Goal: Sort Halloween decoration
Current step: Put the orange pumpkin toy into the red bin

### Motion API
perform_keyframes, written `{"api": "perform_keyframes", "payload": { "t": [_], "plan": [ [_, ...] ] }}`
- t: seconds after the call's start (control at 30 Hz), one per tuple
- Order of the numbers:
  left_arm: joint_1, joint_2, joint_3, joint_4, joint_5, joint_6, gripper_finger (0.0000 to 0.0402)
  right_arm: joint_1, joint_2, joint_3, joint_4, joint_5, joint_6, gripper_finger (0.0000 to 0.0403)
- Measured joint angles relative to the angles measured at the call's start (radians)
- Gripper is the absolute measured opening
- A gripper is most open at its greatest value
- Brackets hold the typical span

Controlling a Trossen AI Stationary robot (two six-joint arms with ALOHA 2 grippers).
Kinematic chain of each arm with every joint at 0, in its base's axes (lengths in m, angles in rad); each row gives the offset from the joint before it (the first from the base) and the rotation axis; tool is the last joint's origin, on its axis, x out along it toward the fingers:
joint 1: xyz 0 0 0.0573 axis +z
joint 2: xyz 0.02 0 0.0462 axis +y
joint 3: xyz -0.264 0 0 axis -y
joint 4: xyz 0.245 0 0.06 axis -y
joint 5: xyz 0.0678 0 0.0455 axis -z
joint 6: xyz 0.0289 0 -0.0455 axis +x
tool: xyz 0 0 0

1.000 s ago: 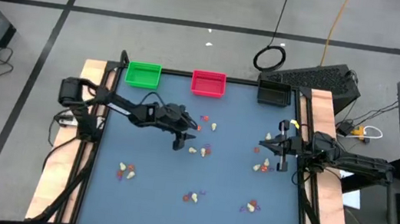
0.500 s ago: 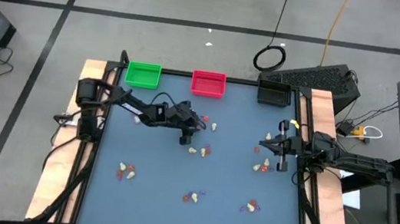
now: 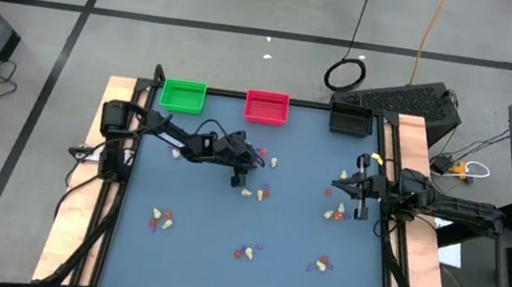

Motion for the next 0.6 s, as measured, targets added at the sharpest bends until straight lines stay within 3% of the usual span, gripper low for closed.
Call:
{"api": "perform_keyframes", "payload": {
  "t": [0.17,0.33,0.6],
  "plan": [
    [0.000,0.000,-0.001,0.001,-0.003,0.001,0.0097,0.000,0.000,0.000,0.000,0.000,0.000,0.0000],
    [0.003,-0.017,-0.005,-0.020,-0.018,-0.052,0.0091,0.000,0.000,0.000,0.000,0.000,0.000,0.0000],
    [0.056,-0.161,0.051,-0.106,-0.035,-0.125,0.0090,0.000,0.000,0.000,-0.003,0.000,0.000,0.0000]
  ]
}}
